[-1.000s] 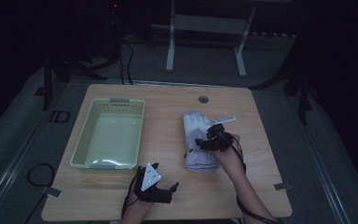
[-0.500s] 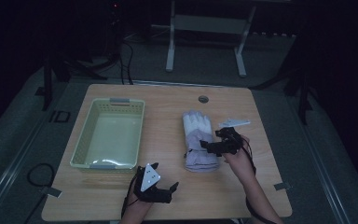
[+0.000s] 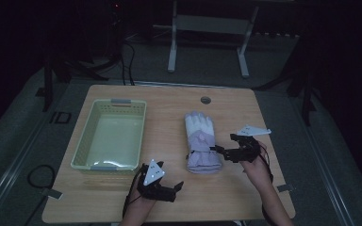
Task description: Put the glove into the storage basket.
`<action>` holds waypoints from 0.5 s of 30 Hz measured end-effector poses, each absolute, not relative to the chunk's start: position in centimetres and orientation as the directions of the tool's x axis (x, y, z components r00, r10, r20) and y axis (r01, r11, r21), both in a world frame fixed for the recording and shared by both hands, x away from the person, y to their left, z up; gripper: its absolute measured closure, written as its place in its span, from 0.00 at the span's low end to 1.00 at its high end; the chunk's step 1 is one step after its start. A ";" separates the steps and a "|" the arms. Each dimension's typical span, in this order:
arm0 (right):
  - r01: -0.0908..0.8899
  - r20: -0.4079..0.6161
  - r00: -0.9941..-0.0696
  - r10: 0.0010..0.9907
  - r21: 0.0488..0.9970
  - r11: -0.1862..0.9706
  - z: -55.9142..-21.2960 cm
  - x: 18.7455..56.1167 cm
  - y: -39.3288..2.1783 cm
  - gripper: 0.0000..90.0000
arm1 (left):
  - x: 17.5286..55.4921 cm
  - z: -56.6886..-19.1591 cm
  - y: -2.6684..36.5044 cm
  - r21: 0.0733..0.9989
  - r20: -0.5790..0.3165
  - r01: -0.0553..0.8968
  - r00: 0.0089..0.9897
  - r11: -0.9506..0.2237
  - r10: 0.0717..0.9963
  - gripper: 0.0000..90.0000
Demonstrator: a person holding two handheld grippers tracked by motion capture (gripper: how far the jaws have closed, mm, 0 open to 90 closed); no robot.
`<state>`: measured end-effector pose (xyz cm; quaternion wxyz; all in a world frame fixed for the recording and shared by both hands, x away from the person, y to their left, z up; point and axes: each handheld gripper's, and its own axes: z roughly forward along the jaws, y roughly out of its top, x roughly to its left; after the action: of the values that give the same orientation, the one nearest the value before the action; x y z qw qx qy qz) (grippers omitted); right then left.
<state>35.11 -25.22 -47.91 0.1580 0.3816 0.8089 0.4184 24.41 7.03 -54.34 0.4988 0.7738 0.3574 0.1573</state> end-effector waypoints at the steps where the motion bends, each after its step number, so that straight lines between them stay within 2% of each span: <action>1: 0.485 0.064 -0.659 0.750 0.798 0.359 -47.9 35.1 -25.2 0.16 | 24.4 -54.3 7.0 0.884 -0.113 0.396 0.695 -0.247 0.710 0.00; 6: 0.486 0.051 -0.633 0.773 0.803 0.345 -47.8 35.2 -25.8 0.15 | 25.0 -53.1 6.5 0.876 -0.096 0.398 0.697 -0.272 0.710 0.00; 11: 0.472 0.053 -0.649 0.759 0.810 0.347 -47.9 35.5 -25.4 0.12 | 26.6 -51.5 5.4 0.872 -0.085 0.398 0.698 -0.287 0.711 0.00; 15: 0.465 0.008 -0.625 0.780 0.807 0.365 -47.8 36.2 -25.1 0.23 | 28.4 -49.8 4.1 0.866 -0.039 0.383 0.694 -0.322 0.719 0.00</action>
<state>36.17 -25.09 -47.80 0.1928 0.3875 0.8032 0.4093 28.40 4.11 -49.81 0.4671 0.7930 0.3473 0.1800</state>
